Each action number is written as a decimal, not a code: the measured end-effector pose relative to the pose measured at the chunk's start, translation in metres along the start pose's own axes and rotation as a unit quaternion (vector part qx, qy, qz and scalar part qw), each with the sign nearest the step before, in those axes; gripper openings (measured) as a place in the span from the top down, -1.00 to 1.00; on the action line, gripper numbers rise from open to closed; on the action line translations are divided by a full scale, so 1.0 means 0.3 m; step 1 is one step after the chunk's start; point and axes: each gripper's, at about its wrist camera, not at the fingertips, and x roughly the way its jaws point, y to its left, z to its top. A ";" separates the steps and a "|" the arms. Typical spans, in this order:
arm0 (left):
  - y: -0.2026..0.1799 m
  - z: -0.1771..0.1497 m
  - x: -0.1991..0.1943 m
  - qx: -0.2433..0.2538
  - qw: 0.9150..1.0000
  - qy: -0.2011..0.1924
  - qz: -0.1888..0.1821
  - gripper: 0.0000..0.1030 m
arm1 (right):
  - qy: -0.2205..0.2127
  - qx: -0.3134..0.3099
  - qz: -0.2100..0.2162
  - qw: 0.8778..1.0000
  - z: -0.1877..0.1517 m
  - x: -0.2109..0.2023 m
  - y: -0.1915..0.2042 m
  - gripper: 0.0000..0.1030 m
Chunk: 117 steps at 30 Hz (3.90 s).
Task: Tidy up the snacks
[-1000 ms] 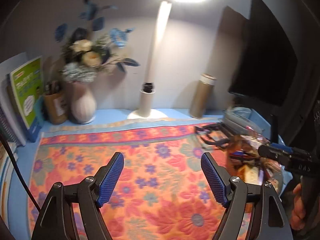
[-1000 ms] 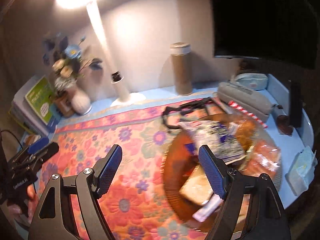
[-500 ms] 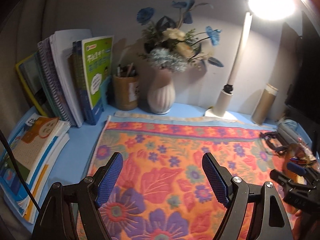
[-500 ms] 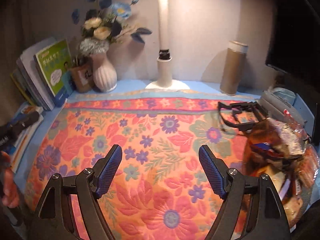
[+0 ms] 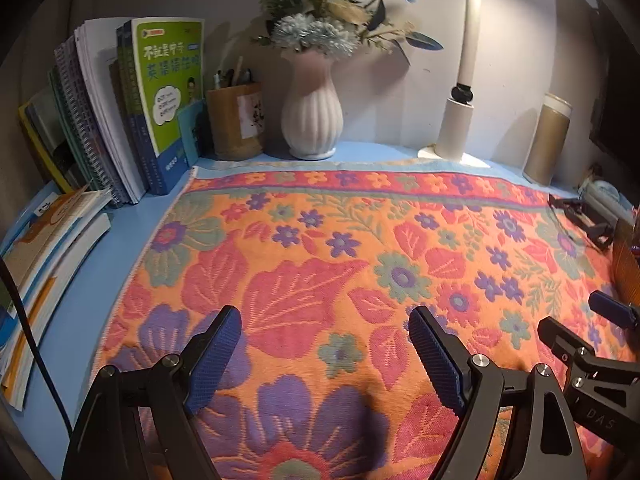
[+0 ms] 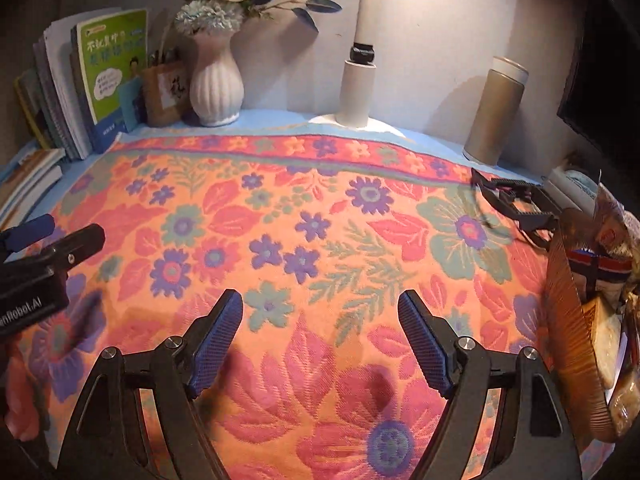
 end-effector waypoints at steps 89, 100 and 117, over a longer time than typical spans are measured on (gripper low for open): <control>0.011 -0.012 0.065 -0.014 1.000 0.026 0.000 -0.78 | 0.031 0.030 0.017 0.999 -0.030 0.065 -0.034 -0.57; 0.013 -0.012 0.073 -0.008 1.000 0.027 0.002 -0.78 | 0.031 0.030 0.018 0.999 -0.033 0.064 -0.041 -0.57; 0.012 -0.010 0.075 -0.005 1.000 0.029 0.002 -0.78 | 0.030 0.033 0.017 0.999 -0.032 0.064 -0.040 -0.57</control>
